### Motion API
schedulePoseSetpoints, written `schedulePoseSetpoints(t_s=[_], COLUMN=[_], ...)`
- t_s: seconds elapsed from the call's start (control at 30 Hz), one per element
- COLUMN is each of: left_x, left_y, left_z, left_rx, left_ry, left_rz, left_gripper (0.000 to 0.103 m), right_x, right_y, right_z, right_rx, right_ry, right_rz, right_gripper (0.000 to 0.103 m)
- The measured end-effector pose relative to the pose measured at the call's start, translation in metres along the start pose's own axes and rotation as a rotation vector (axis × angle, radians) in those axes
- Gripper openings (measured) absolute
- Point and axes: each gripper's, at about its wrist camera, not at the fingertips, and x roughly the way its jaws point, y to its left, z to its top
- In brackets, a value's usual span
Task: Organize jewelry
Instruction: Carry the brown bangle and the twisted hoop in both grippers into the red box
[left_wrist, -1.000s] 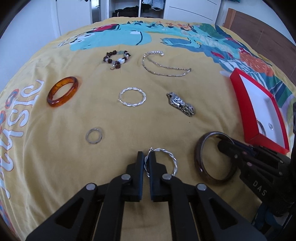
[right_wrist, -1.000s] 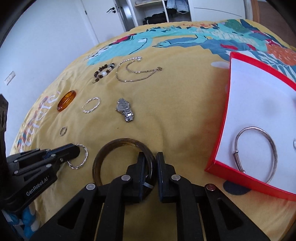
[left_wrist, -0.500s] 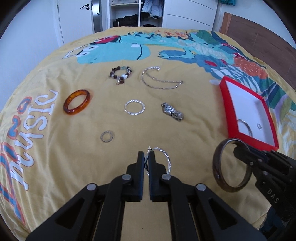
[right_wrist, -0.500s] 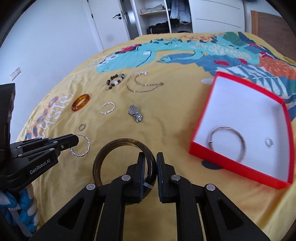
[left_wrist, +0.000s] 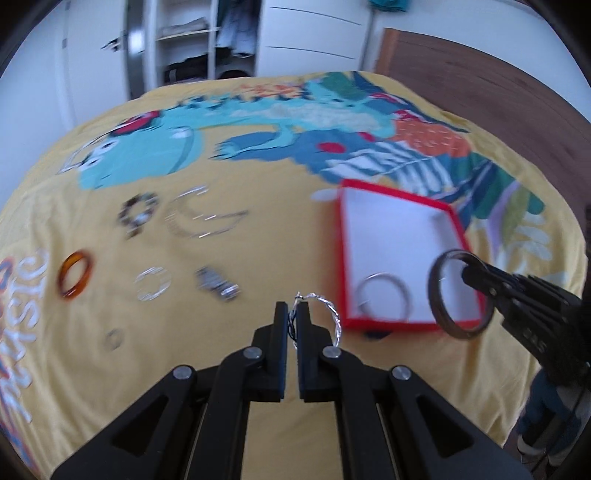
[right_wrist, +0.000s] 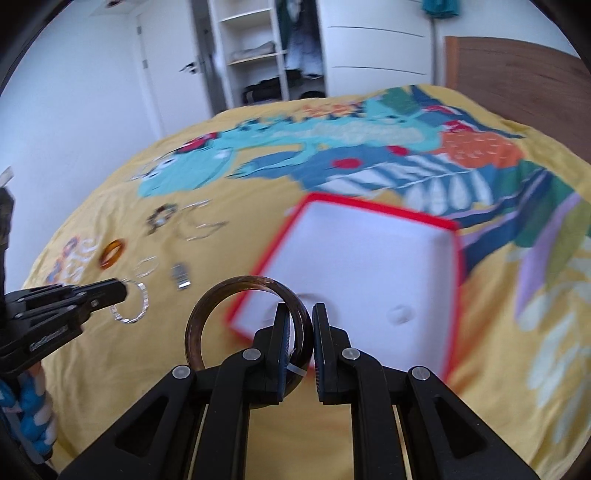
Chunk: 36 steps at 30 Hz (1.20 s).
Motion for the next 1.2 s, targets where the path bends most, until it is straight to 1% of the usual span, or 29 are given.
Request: schedulePoseSetpoints(t_s=[0.07,0.13,0.23,0.43,0.5,0.67,0.73,0.8,0.87,1.07,1.2], left_x=[0.014,0.030,0.057,0.112,0.127,0.162,0.170,0.172,0.171,0.170,0.169], left_y=[-0.019,-0.038,-0.057,-0.079,-0.081,-0.078,-0.073,-0.073,-0.078,-0.084,-0.086], left_z=[0.012,0.024,0.038,0.057,0.062,0.061,0.057,0.054,0.051,0.042,0.038], left_rx=[0.018,0.036,0.051,0.078,0.077,0.073,0.070,0.086,0.115,0.152,0.164], left_ry=[-0.001,-0.001,0.015,0.059,0.077,0.125,0.138,0.129,0.110,0.062,0.029], left_rz=[-0.032,-0.057,-0.071,-0.062,-0.060,-0.021,-0.005,0.016,0.042,0.093,0.107], left_gripper=[0.003,0.003,0.003,0.003,0.003,0.004,0.004,0.004,0.004,0.005,0.005], right_x=[0.009,0.018,0.038,0.082,0.096,0.125,0.132,0.138,0.142,0.147,0.148], right_y=[-0.020,-0.035,-0.052,-0.077,-0.083,-0.086,-0.088,-0.090,-0.091,-0.088,-0.089], right_z=[0.009,0.016,0.029,0.046,0.050,0.056,0.055,0.051,0.048,0.044,0.042], right_rx=[0.002,-0.002,-0.022,-0.033,-0.033,-0.080,-0.088,-0.084,-0.093,-0.119,-0.115], right_ry=[0.003,0.006,0.012,0.050,0.075,0.132,0.149,0.166,0.169,0.168,0.160], right_rz=[-0.033,-0.047,-0.073,-0.092,-0.085,-0.109,-0.117,-0.117,-0.124,-0.121,-0.113], right_gripper=[0.012,0.012,0.012,0.012,0.012,0.012,0.012,0.012,0.012,0.013,0.013])
